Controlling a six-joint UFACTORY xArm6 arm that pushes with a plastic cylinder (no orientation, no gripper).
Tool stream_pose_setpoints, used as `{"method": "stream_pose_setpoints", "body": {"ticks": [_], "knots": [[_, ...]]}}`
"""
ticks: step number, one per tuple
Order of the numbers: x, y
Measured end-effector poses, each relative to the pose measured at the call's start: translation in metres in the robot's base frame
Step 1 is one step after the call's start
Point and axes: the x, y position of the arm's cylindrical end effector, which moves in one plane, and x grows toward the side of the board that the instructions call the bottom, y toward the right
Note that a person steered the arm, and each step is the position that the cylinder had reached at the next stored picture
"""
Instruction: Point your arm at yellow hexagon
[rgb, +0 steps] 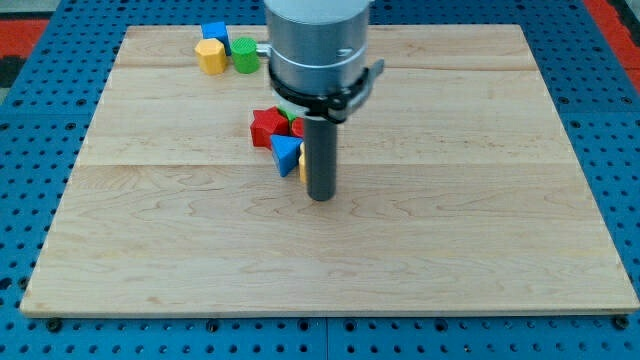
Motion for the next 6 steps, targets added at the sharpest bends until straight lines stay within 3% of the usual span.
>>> {"method": "stream_pose_setpoints", "body": {"ticks": [1, 2, 3, 4, 5, 6], "knots": [[0.011, -0.055], [-0.016, -0.22], [-0.104, -0.318], [-0.167, -0.31], [-0.215, -0.245], [-0.23, -0.203]]}}
